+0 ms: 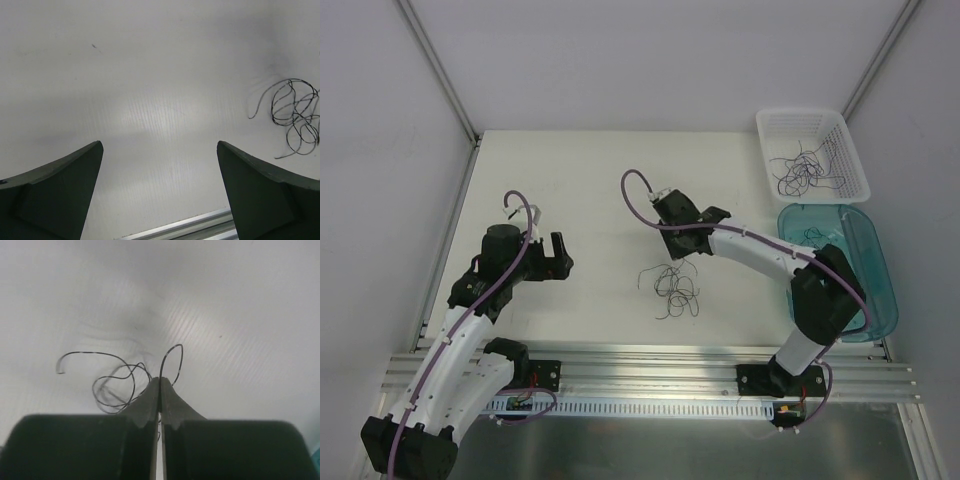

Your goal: Untangle the cables

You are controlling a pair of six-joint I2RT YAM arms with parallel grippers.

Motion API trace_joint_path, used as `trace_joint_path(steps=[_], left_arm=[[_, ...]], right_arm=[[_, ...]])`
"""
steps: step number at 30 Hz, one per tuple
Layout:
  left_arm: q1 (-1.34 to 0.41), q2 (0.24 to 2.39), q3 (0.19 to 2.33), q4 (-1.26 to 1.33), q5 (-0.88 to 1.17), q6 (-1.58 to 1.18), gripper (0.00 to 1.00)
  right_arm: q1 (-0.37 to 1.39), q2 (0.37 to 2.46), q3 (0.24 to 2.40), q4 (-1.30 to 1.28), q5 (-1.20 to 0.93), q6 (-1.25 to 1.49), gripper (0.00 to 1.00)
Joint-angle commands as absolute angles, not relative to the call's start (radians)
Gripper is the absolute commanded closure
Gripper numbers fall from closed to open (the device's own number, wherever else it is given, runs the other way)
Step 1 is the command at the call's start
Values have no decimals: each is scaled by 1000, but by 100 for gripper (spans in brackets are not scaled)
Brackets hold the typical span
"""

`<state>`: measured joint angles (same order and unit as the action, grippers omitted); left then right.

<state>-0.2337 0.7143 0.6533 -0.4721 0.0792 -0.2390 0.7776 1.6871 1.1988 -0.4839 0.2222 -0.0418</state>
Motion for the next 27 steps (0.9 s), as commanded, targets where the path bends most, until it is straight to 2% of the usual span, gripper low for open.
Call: trace_joint_path(steps=[1,4,10,16,27], left_arm=[[-225,721,646,-414,205,-212,1],[-227,729,658,-393,288,-221,1],[-255,706,681,-347,406,-262,1],[-327,675,650,-232,474,-357,1],[-393,657,489,-117,377,-563,1]], right_arm=[[816,1504,1399,-612,298,-141,99],[839,1451,1642,-742,298,-199,99],[865,1342,1816,-749,167,-233,99],[868,1278,1760,-684,74,-187,99],[868,1336,1244,-502,98,-25,99]])
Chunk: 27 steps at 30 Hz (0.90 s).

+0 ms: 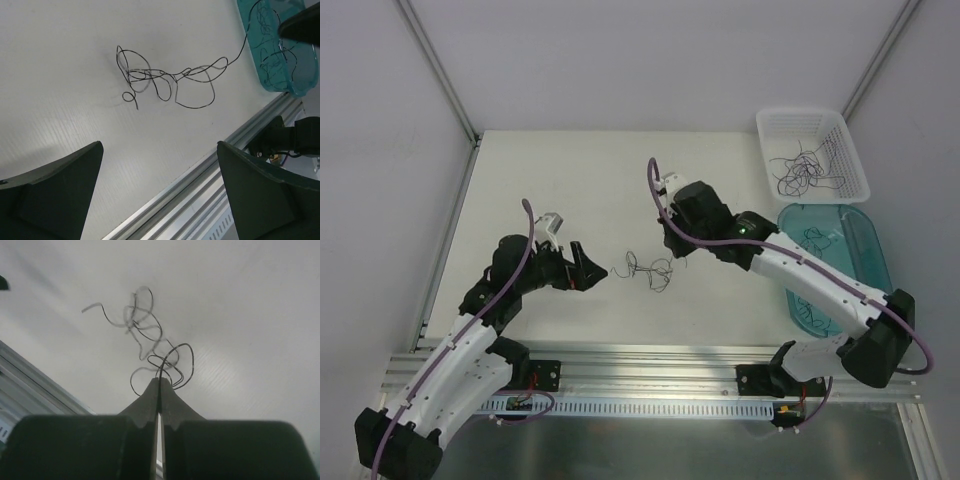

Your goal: Untangle the cables

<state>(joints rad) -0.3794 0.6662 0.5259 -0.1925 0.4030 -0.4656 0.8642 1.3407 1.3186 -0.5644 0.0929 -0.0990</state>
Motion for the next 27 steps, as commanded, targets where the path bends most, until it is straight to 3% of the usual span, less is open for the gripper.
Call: trace_joint_path(steps=[1,10,17,27], left_arm=[[-399,664,480,-112,370,-599,1],[-500,880,505,-57,189,-755,5],[-600,1103,583,-51,84,-854,25],[-701,1287,617,-49,-89,-974,44]], right_arm=[[868,1333,1212,-488,100,-3,99],[868,1258,1039,-425,121,77,99],[885,1227,988,-394,124,103,99],[905,1229,957,-359,126,114,99]])
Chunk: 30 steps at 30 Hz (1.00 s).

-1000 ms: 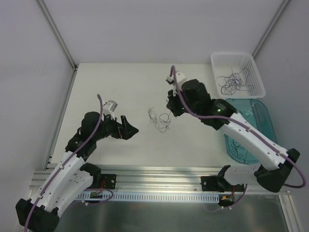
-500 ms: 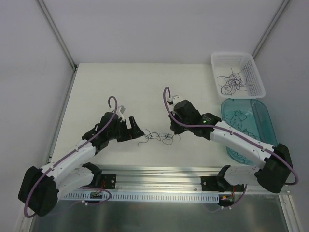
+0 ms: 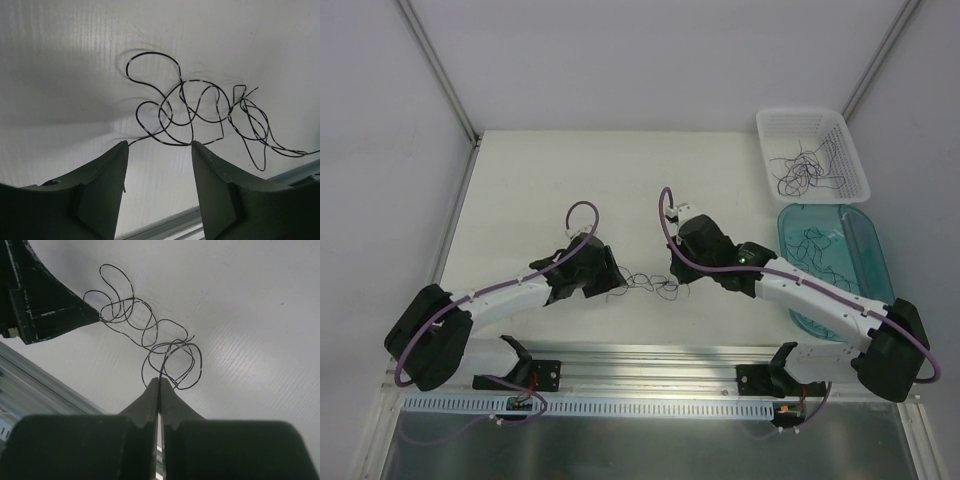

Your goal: Untangle the cables

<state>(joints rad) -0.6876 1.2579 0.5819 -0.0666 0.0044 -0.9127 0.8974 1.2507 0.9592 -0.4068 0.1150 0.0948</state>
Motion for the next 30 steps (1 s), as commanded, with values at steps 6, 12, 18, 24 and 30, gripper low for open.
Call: trace_joint_path(steps=[6,12,18,24,30], left_arm=[[-713,1336,630,-31,-158,-1023,52],[-727,1344,626,-3,-159,-1052,53],[-735,1322,620,37,-167,-1101,48],[-736,1350,627,51,-189,-1117,50],[-736,1427,653,61,-192,-1126,63]], right_arm=[[916,1223,942,-348,121,118,99],[919,1198,917,-348,121,120,99],[920,1192,897,-330,115,127,99],[936,1206,897,-316,110,133,99],[954,1218,900,-316,110,140,99]])
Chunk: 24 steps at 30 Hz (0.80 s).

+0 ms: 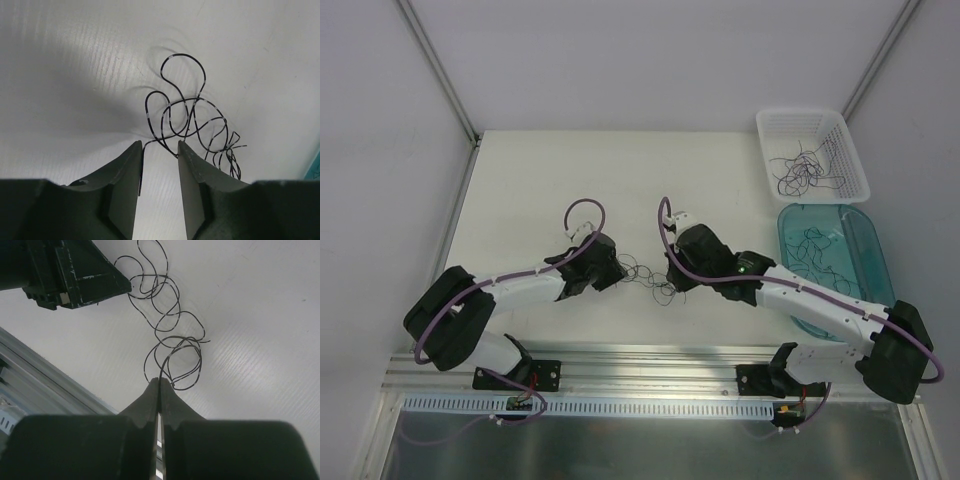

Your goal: Untangle the cables

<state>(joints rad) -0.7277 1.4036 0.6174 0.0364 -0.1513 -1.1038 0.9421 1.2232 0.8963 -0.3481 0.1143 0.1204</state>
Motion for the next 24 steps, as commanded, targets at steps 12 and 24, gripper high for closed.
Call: trace_joint_path(steps=[12,24], left_arm=[[-662,1393,657,31,-314,-996,100],[-177,1356,724,-130,-276,-775,100]], right_arm=[[965,1034,865,-506,222,124,99],[953,648,1110,-922,571,60,99]])
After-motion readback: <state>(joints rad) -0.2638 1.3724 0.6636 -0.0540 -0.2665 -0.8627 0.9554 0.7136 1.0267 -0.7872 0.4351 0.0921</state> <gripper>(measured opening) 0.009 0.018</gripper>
